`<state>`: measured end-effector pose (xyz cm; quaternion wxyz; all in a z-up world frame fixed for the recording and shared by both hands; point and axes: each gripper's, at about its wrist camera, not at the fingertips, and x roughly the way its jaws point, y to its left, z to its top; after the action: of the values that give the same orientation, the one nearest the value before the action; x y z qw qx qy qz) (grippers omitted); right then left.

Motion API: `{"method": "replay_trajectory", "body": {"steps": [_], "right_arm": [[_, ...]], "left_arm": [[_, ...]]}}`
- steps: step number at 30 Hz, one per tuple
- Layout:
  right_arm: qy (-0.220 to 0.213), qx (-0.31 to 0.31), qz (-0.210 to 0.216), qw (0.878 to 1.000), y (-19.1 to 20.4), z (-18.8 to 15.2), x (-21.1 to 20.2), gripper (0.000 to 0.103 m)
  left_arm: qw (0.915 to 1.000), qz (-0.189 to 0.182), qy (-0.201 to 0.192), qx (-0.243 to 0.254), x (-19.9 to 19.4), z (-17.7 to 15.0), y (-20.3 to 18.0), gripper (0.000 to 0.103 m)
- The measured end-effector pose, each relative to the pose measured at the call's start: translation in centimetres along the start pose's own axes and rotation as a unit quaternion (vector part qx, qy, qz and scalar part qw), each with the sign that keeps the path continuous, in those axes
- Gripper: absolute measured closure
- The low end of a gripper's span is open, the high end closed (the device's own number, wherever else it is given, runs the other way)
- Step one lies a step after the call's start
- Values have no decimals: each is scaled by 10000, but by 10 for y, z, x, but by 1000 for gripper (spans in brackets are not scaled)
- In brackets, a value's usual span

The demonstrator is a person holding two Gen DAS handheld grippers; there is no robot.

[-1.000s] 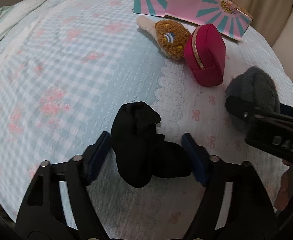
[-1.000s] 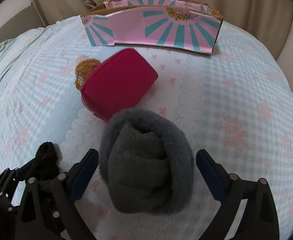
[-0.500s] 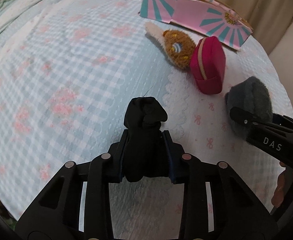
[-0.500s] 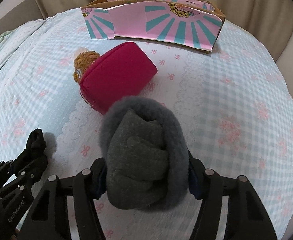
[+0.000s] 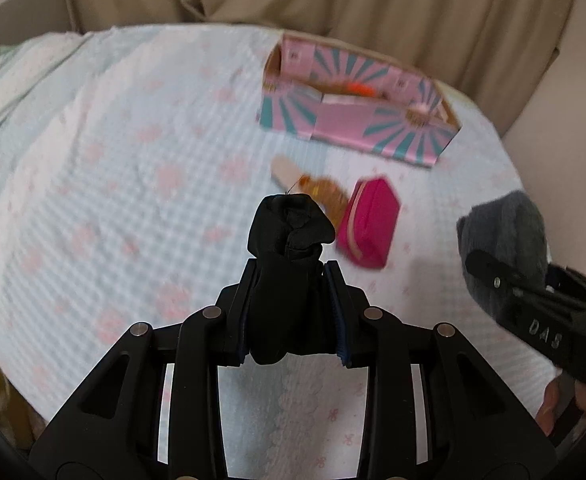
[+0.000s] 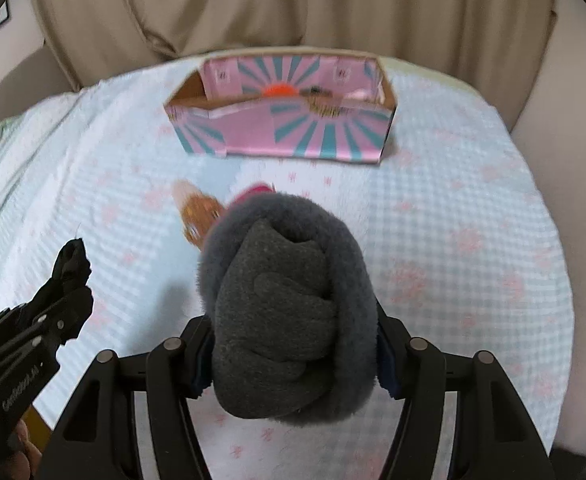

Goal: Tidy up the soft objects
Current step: 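Grasp the black scrunchie with the left tool while the right tool grasps the grey slipper, then carry the black scrunchie and grey slipper over the box with both tools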

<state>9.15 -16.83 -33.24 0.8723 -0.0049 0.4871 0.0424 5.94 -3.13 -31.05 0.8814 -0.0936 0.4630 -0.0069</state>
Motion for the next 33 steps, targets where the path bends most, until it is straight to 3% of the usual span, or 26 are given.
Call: {"method": "replay_trajectory", "body": {"steps": [10, 17, 25, 33], "right_arm": [[-349, 567, -13, 9978, 17, 56, -112, 44], [-826, 855, -81, 9929, 21, 100, -165, 44], [-932, 987, -56, 9907, 12, 161, -168, 44], [-886, 862, 12, 9923, -10, 231, -131, 44]], "left_arm": [[9971, -641, -220, 357, -98, 81, -14, 75], [9931, -761, -525, 716, -132, 148, -17, 75], [9917, -818, -672, 725, -124, 226, -22, 75], [9931, -773, -467, 753, -66, 290, -35, 75]]}}
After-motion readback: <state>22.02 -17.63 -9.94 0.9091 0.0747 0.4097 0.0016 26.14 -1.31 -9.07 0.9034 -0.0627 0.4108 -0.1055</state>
